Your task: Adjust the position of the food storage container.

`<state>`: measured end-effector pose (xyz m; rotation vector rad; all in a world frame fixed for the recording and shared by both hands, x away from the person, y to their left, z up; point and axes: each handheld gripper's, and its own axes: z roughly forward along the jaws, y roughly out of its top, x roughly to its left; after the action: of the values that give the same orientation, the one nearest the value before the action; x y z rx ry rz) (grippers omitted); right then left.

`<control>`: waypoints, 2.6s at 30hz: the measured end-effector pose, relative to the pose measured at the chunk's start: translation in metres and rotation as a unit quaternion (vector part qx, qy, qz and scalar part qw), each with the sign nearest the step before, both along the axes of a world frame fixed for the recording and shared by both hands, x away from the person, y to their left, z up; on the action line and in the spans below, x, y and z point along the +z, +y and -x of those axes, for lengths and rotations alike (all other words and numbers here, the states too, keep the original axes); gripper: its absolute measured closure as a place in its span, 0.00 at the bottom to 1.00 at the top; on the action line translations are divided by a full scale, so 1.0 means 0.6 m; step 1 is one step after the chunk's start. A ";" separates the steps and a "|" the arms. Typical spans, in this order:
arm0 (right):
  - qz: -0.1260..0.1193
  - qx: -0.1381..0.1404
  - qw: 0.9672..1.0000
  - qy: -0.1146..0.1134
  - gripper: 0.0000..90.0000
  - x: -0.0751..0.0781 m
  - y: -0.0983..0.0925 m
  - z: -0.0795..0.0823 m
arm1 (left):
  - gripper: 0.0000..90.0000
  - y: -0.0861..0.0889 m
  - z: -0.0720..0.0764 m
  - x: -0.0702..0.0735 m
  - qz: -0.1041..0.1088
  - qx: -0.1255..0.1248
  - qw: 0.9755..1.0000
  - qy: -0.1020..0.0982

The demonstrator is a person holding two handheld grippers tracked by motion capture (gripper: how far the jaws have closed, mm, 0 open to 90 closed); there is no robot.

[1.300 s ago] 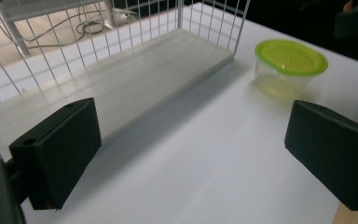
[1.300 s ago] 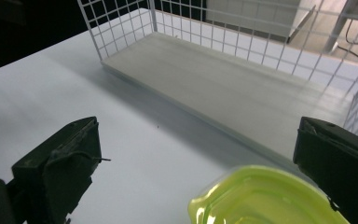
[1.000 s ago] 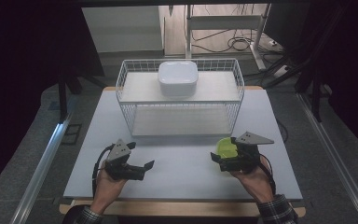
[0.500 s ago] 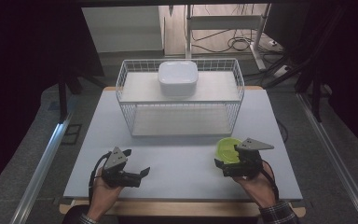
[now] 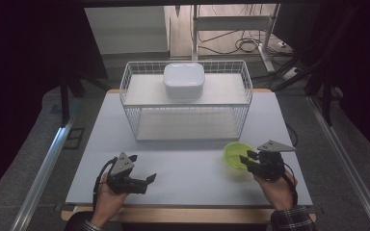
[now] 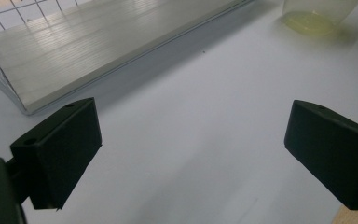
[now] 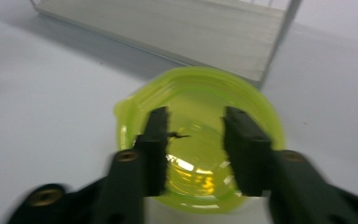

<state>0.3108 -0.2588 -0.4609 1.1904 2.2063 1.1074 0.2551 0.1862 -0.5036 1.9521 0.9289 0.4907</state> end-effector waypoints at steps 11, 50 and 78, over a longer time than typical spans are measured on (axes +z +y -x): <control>0.009 -0.050 0.999 -0.006 0.99 -0.004 -0.048 -0.029 | 0.05 -0.002 -0.002 -0.004 0.003 -0.004 1.000 0.006; 0.001 -0.010 1.000 0.027 0.99 -0.043 0.049 -0.067 | 0.05 -0.015 -0.004 -0.010 -0.007 -0.019 1.000 0.018; -0.013 0.050 0.994 0.097 0.99 -0.081 0.089 -0.054 | 0.05 -0.016 -0.003 -0.013 -0.010 -0.019 0.999 0.028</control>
<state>0.3434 -0.2056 -0.5096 1.2574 2.4286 1.1029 0.2571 0.1765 -0.5113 2.0064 0.9227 0.4257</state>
